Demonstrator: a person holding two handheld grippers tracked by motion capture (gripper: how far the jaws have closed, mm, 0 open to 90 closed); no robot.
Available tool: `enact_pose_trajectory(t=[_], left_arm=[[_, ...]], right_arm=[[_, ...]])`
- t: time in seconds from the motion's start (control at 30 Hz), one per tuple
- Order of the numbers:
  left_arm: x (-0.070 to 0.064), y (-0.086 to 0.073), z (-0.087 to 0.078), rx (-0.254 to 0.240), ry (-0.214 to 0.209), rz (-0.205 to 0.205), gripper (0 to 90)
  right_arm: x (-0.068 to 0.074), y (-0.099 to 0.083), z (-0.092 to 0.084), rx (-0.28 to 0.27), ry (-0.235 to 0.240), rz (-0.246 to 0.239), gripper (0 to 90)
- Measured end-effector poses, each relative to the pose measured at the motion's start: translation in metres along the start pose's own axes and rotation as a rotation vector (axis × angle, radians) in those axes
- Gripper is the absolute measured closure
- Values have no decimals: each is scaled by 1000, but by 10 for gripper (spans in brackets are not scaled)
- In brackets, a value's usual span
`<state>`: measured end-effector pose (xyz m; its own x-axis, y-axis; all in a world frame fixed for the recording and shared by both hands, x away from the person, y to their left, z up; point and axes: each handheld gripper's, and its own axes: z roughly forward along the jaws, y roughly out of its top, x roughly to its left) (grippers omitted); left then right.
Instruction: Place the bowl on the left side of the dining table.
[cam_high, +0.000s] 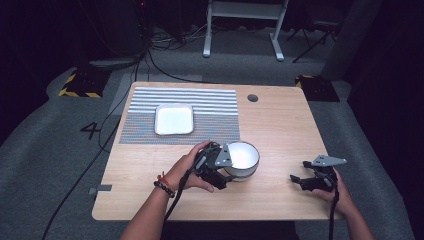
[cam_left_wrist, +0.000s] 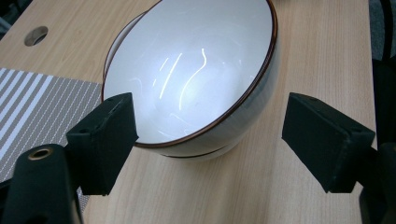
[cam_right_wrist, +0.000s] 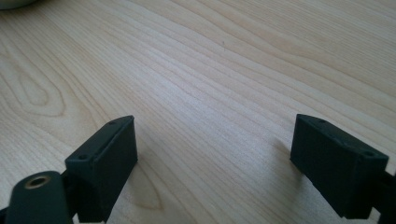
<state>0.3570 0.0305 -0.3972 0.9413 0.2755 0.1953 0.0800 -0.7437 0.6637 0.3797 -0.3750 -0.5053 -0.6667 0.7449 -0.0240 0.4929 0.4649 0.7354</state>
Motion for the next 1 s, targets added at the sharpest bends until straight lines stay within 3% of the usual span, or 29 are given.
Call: enact_pose_trajectory(t=[0.13,0.23,0.47,0.5,0.77,0.83,0.9,1.0], left_arm=[[-1,6,3,-2,-17,14,180],[-2,10,7,7,-23,51,198],[-1,15,19,8,-77,47,227],[-1,15,20,8,-69,55,255],[0,16,30,8,-121,41,325],[2,17,33,31,-136,40,342],[2,17,36,50,-122,45,382],[3,17,40,59,-163,52,485]], right_arm=[[0,0,0,0,0,0,147],[0,0,0,0,0,0,147],[0,0,0,0,0,0,147],[0,0,0,0,0,0,147],[0,0,0,0,0,0,147],[0,0,0,0,0,-1,147],[0,0,0,0,0,0,147],[0,0,0,0,0,0,147]])
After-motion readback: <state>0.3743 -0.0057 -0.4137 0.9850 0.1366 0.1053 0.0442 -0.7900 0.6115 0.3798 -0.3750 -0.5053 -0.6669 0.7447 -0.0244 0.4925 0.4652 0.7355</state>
